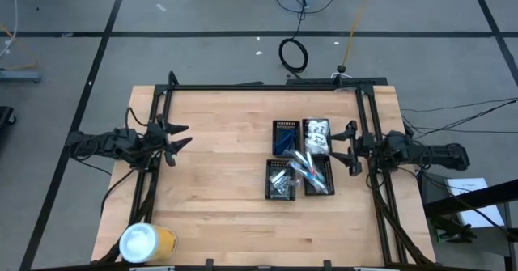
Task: Pick & Place Travel size toiletries
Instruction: Return to Home Position
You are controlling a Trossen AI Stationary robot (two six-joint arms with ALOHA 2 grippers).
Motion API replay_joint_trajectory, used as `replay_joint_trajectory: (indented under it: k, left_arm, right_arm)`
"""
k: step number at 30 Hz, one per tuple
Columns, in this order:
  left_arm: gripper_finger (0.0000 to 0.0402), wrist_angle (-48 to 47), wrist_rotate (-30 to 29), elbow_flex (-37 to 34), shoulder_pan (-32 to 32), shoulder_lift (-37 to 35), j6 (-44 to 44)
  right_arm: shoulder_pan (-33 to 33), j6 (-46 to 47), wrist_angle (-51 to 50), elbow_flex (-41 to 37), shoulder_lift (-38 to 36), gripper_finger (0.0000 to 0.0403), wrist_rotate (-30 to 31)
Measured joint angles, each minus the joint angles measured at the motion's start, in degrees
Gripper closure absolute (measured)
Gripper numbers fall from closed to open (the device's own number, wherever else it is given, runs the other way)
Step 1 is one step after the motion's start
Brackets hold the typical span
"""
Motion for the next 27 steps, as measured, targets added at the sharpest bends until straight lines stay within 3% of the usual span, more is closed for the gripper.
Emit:
replay_joint_trajectory:
  k: [8,27]
  left_arm:
    - [0.0192,-2.36,0.11,0.02,0.0,0.0,-2.41]
    - [0.0192,-4.34,0.08,-0.02,0.0,0.02,-4.07]
  right_arm:
    - [-4.74,-0.48,-0.36,-1.64,0.04,0.0142,-2.07]
    - [-5.35,1.54,-3.5,-4.17,0.15,0.0144,-1.75]
